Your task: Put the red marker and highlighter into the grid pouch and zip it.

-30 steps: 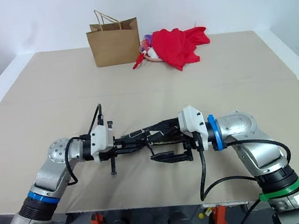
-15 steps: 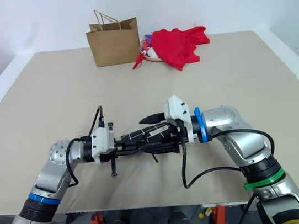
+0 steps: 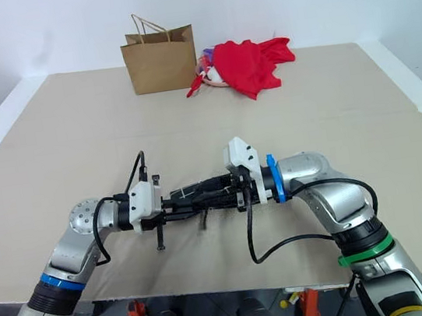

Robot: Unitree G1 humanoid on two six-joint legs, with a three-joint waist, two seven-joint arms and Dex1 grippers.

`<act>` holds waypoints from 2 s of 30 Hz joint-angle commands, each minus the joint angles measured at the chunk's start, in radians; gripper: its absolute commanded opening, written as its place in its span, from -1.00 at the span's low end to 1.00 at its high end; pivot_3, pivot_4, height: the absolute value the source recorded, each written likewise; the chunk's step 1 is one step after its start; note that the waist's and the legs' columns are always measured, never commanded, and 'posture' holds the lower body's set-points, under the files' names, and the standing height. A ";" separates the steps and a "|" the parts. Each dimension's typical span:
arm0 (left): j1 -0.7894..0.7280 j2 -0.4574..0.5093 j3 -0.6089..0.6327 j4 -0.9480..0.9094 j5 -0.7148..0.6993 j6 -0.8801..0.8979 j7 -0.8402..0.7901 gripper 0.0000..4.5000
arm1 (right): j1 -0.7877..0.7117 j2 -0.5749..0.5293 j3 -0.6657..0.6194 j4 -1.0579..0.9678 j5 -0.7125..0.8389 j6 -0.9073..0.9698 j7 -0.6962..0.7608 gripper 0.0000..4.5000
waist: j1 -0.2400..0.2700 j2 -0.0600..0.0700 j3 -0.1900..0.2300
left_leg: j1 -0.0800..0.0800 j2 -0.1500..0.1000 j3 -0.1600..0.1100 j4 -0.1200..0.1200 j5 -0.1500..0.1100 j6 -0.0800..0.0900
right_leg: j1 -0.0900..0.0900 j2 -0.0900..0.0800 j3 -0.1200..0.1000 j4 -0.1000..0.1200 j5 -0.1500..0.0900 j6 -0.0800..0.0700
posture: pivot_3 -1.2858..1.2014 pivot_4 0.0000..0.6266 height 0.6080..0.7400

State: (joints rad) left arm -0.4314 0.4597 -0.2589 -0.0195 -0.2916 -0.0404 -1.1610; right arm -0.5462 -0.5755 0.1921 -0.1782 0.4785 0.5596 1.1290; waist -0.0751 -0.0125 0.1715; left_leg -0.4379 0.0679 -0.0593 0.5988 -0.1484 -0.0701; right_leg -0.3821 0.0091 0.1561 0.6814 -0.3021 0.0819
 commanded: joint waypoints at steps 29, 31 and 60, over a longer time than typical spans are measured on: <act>-0.002 0.003 0.027 -0.025 0.003 -0.043 0.017 -1.00 | 0.089 -0.071 -0.119 -0.087 0.055 -0.050 -0.031 -0.25 | -0.001 0.000 0.000 | 0.000 0.000 0.000 0.000 0.000 0.000 | 0.000 0.000 0.000 0.000 0.000 0.000 | 0.03 -0.52 1.00; 0.001 0.004 0.024 -0.026 0.003 -0.044 0.017 -1.00 | 0.074 -0.064 -0.103 -0.051 0.025 -0.064 -0.040 -0.25 | 0.000 0.000 0.000 | 0.000 0.000 0.000 0.000 0.000 0.000 | 0.000 0.000 0.000 0.000 0.000 0.000 | 0.03 -0.52 1.00; 0.007 0.004 0.023 -0.025 0.016 -0.053 0.027 -1.00 | 0.026 -0.090 -0.116 -0.093 0.125 0.044 0.114 -0.25 | 0.000 0.000 0.000 | 0.000 0.000 0.000 -0.001 0.000 0.000 | -0.001 0.000 0.000 0.000 -0.001 0.000 | 0.03 -0.52 1.00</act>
State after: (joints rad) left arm -0.4231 0.4610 -0.2570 -0.0202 -0.2734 -0.0723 -1.1428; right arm -0.5253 -0.6444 0.1061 -0.1875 0.5572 0.6270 1.1912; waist -0.0752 -0.0127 0.1717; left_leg -0.4386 0.0679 -0.0593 0.5977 -0.1486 -0.0699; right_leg -0.3831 0.0091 0.1561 0.6813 -0.3029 0.0817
